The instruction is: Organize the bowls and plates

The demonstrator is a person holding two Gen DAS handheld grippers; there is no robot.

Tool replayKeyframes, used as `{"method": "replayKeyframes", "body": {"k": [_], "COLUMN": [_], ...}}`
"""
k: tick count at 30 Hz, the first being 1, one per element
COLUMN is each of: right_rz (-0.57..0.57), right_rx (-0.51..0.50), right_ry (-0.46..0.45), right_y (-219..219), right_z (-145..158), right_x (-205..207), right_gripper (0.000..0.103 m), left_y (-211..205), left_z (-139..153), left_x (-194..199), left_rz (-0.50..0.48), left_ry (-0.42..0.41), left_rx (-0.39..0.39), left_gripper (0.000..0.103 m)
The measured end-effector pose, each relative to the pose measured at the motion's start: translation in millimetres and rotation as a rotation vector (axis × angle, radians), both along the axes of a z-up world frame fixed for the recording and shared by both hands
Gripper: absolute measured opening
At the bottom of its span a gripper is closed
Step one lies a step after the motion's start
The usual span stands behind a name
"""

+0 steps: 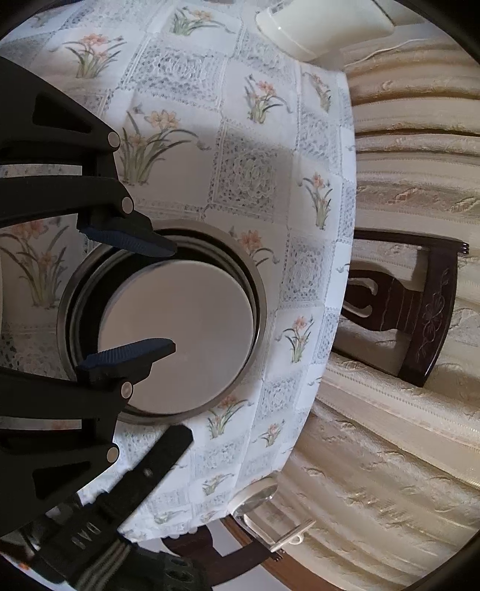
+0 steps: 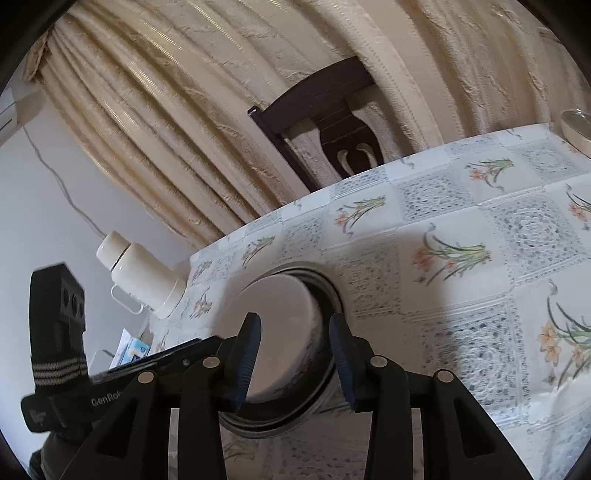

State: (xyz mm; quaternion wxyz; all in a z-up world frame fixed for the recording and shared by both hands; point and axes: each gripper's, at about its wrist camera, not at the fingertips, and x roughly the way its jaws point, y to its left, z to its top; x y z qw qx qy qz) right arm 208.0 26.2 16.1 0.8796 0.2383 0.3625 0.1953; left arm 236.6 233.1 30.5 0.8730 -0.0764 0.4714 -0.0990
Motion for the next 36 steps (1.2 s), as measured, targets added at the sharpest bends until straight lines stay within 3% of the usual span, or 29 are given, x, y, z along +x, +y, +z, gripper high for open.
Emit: {"method": "replayKeyframes", "body": {"k": [3,6,9,36], "right_rz": [-0.011,-0.016,-0.02,0.029], "right_rx": [0.0,0.001,0.0,-0.011], "right_ry": [0.009,0.014,0.023,0.111], "right_y": [-4.0,-5.3,-5.6,4.2], "right_z": [-0.7,-2.3,-5.3,-34.6], "right_x": [1.7,2.0,3.1,11.6], "right_gripper": [0.049,0.06,0.066,0.067], "left_y": [0.6,5.9,12.2,19.4], "left_z": [-0.2,0.3,0.4,-36.2], "left_x": [-1.1,-0.6,1.0,24.1], "left_rz": [0.008,0.034,0.061,0.078], "left_ry": [-0.003,0.003,0.003,0.083], "left_rx": [0.007,-0.009,-0.027,-0.035], "left_gripper": [0.048,0.059,0.061,0.064]}}
